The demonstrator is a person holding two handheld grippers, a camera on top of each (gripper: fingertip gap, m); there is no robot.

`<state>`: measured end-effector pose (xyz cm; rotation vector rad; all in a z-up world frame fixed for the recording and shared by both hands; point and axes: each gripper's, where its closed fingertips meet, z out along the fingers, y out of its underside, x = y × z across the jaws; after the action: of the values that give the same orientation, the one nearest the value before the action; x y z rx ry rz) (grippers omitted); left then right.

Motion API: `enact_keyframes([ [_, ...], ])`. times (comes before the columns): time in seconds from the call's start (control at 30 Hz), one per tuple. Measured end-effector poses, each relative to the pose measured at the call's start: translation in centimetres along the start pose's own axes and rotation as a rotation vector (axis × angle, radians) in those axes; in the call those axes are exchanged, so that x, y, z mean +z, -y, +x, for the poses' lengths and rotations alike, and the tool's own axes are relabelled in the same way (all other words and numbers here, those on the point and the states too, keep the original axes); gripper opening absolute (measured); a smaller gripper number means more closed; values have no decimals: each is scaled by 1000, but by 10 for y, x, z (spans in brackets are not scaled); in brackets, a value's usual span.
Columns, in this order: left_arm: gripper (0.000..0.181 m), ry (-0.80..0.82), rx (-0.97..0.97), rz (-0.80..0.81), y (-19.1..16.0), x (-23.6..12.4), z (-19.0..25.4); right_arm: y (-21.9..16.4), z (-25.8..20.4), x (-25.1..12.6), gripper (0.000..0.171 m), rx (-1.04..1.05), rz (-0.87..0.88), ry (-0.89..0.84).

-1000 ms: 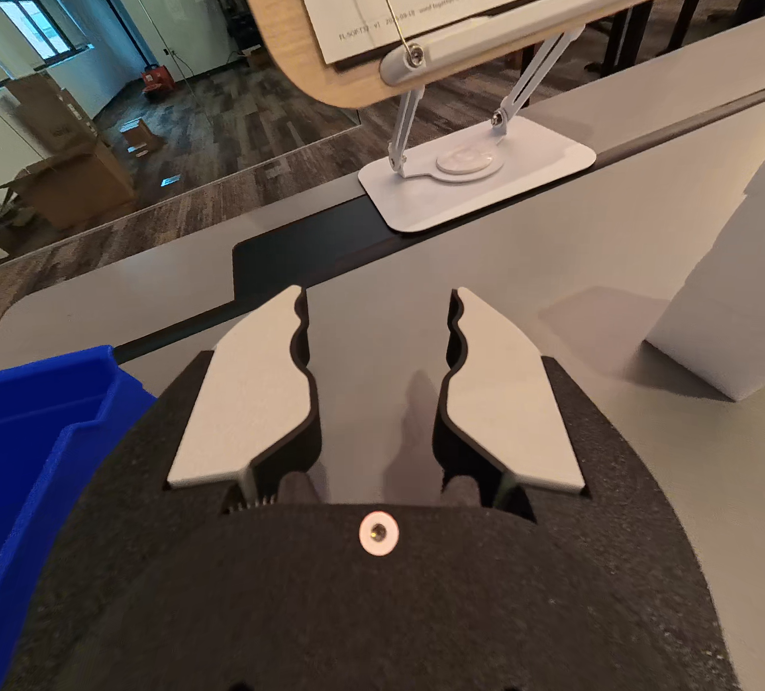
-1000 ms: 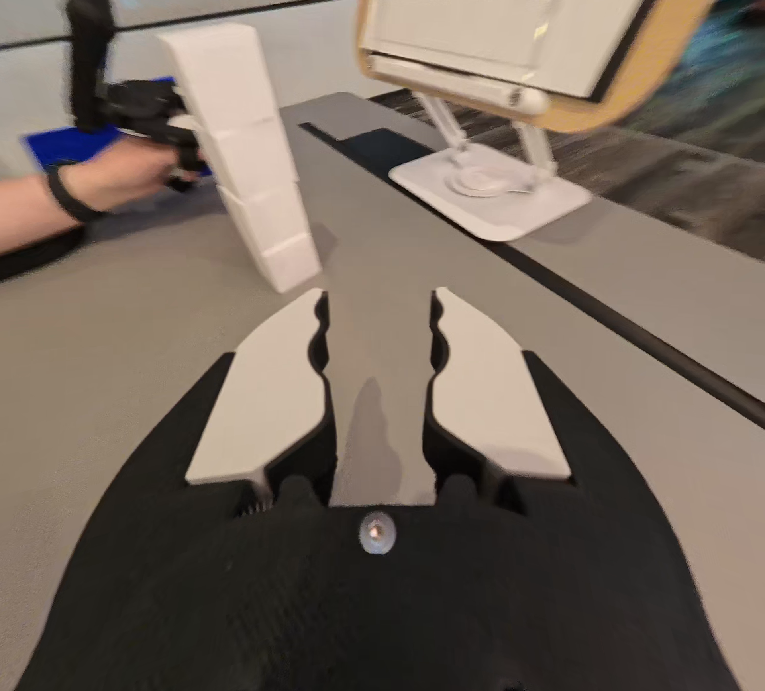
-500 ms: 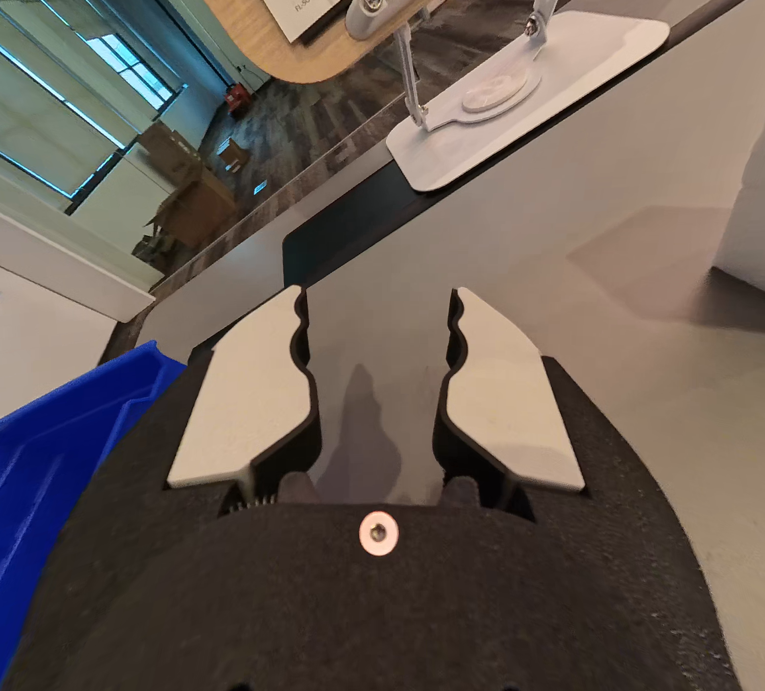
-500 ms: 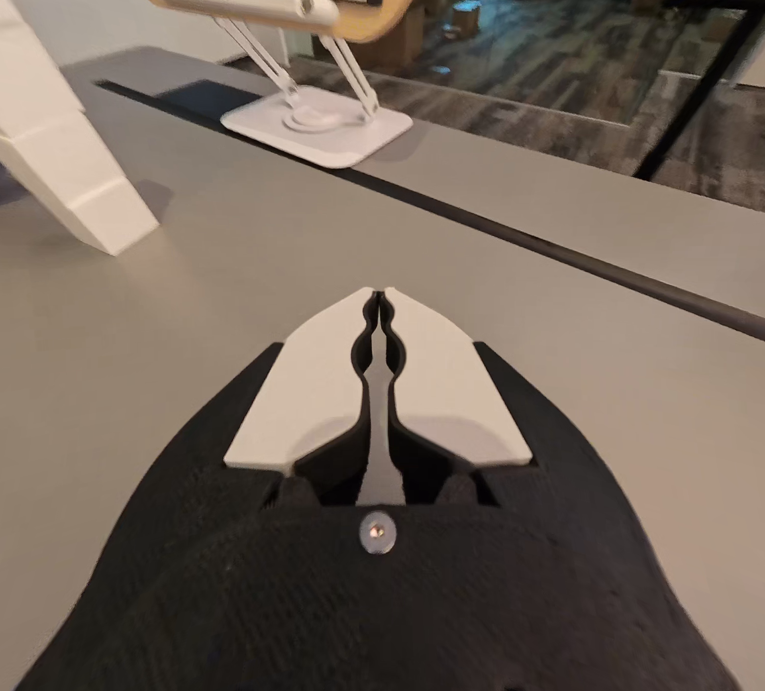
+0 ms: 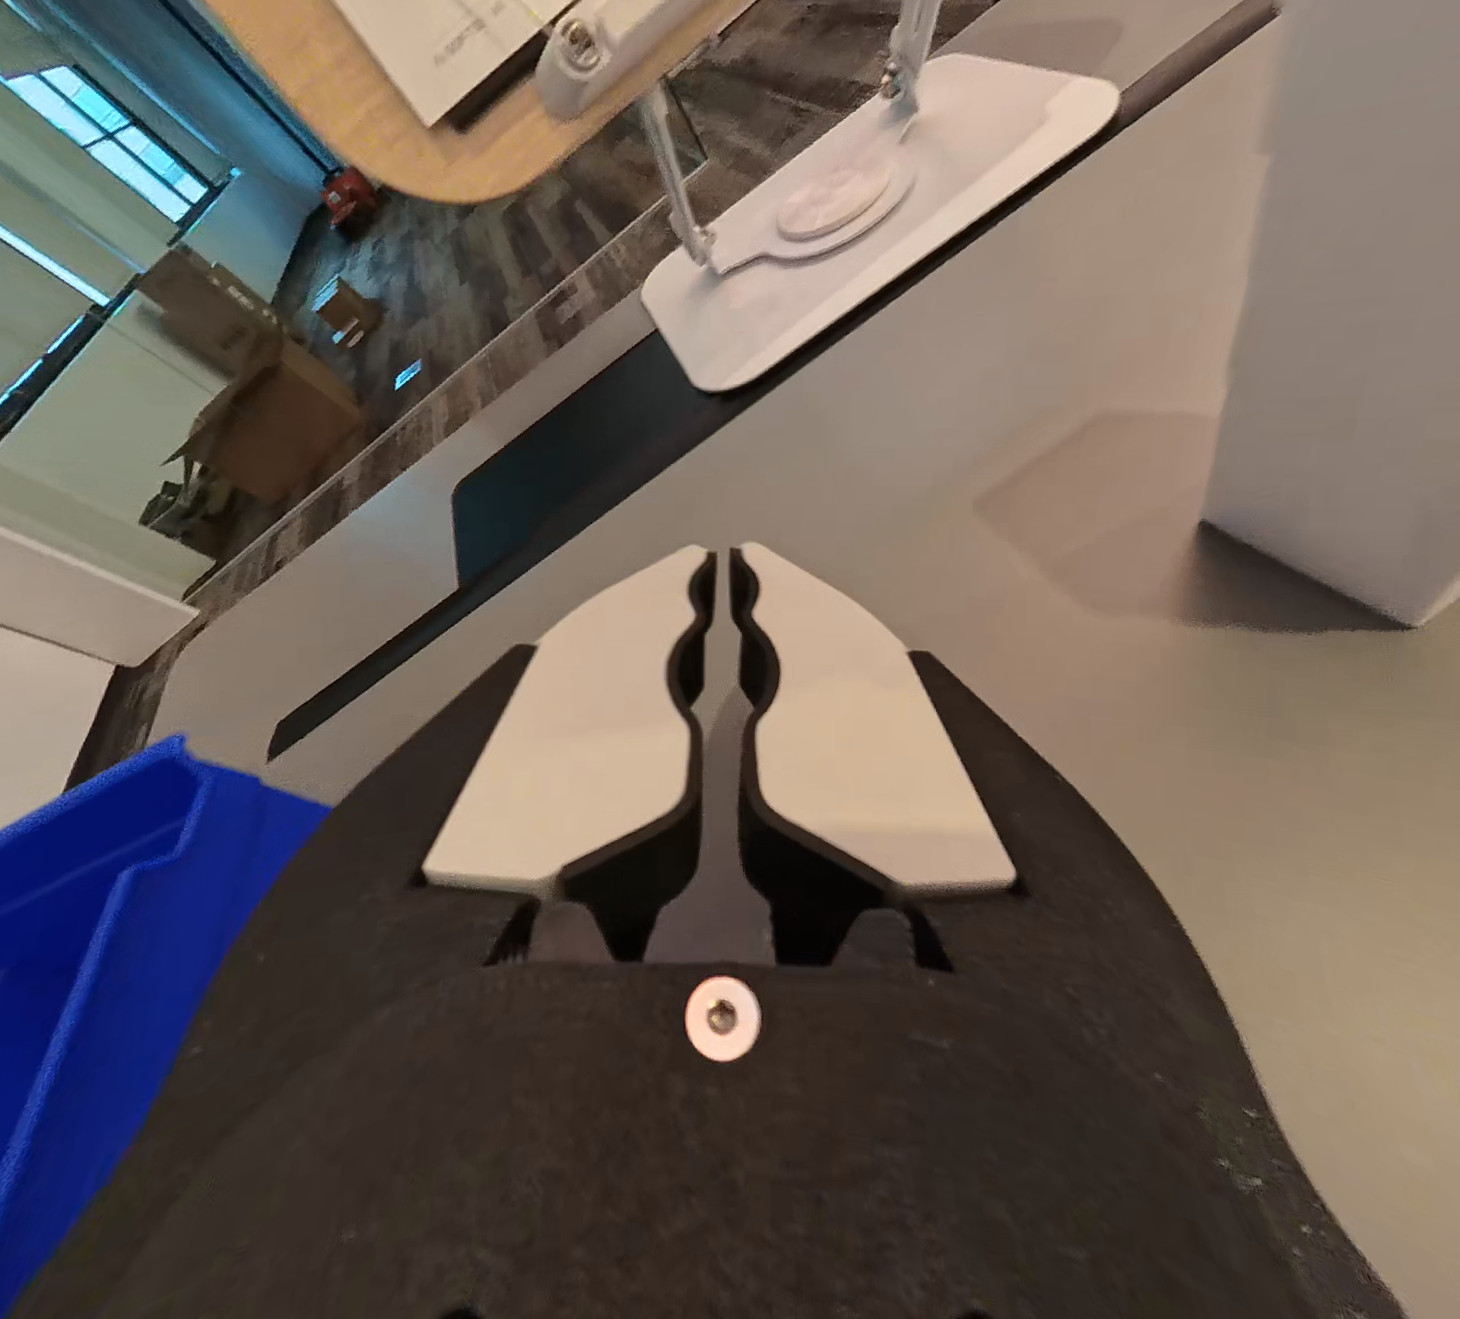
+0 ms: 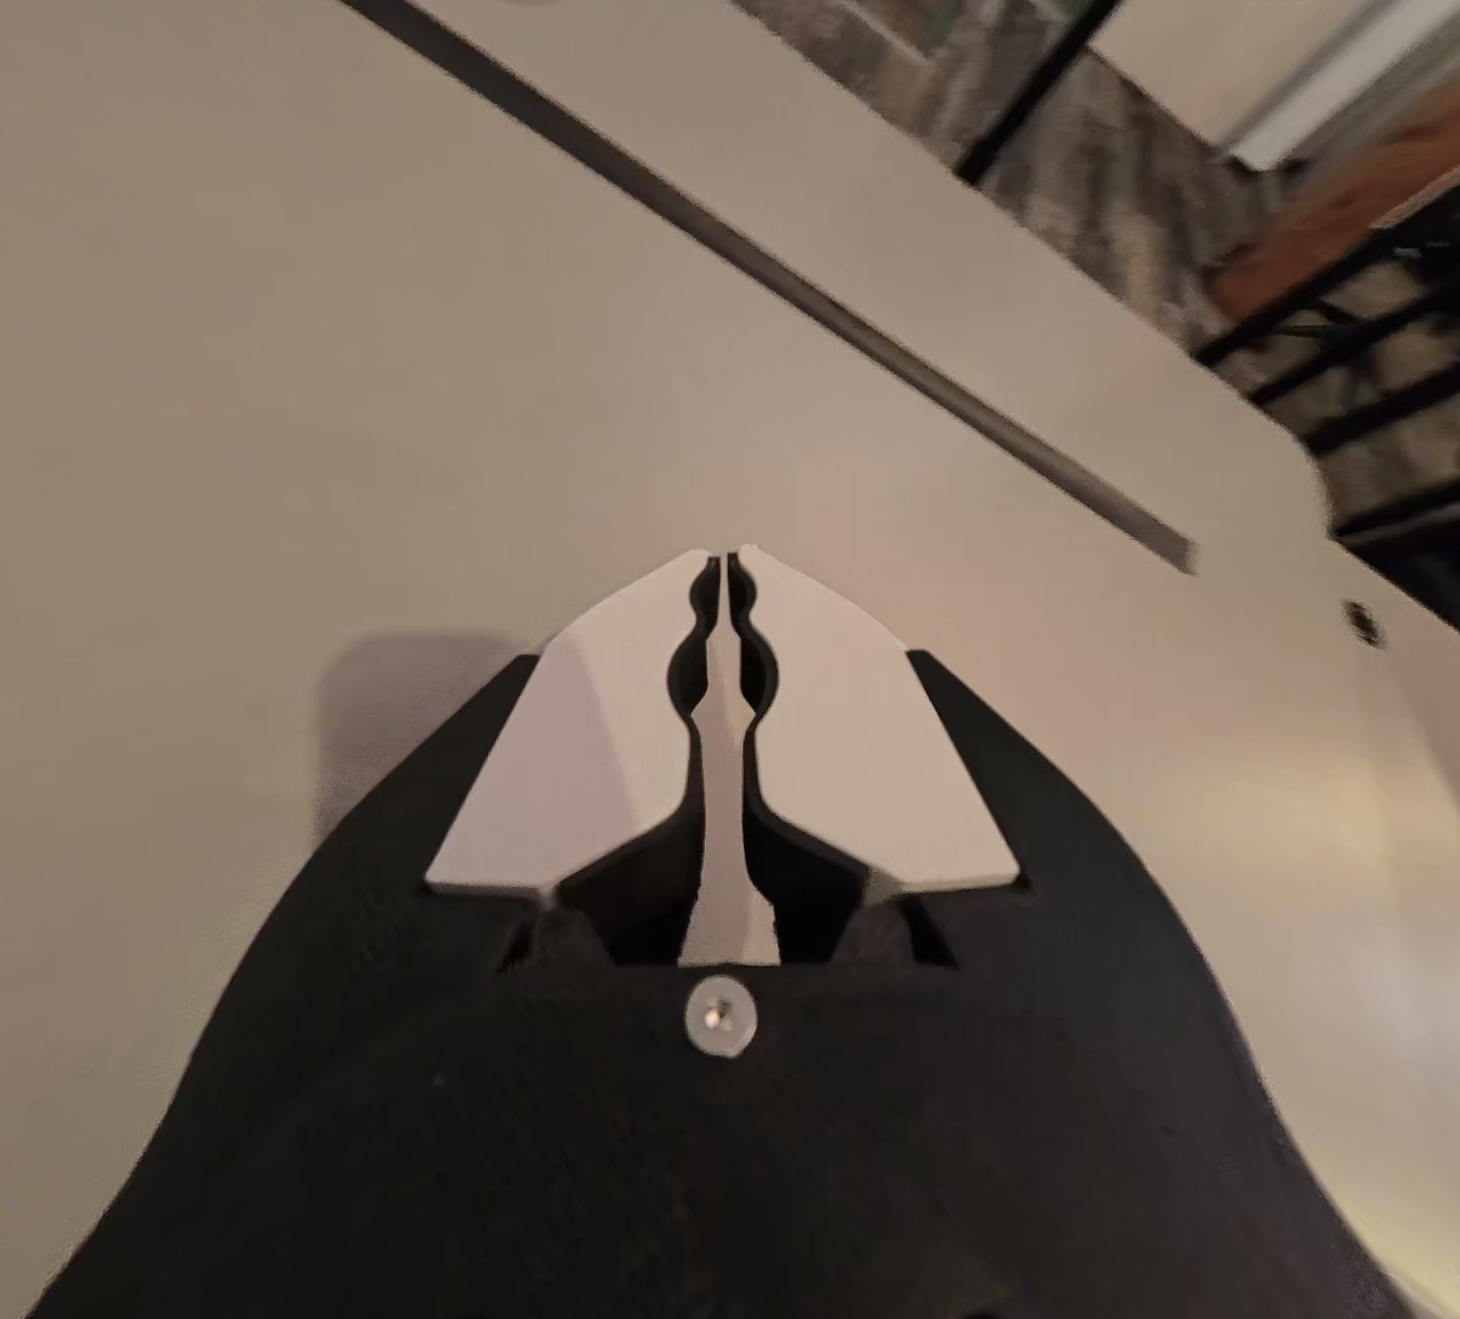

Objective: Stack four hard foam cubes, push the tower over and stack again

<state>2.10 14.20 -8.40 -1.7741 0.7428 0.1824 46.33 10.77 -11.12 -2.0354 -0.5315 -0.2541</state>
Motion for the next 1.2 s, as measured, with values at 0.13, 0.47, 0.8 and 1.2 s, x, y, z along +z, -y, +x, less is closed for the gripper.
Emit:
enact_keyframes([
  [0.13, 0, -43, -37, 19, 18, 7, 14, 5, 29, -13, 2, 69, 47, -149],
  [0.47, 1, -29, -98, 94, 59, 16, 21, 11, 40, -18, 3, 108, 86, -209],
  [0.8, 4, -53, 65, 153, 119, 12, 61, 17, 36, -19, 4, 119, 110, -183],
  [1.2, 22, -190, -15, 196, 141, -2, 91, -2, 69, -33, 23, 318, 158, -115],
])
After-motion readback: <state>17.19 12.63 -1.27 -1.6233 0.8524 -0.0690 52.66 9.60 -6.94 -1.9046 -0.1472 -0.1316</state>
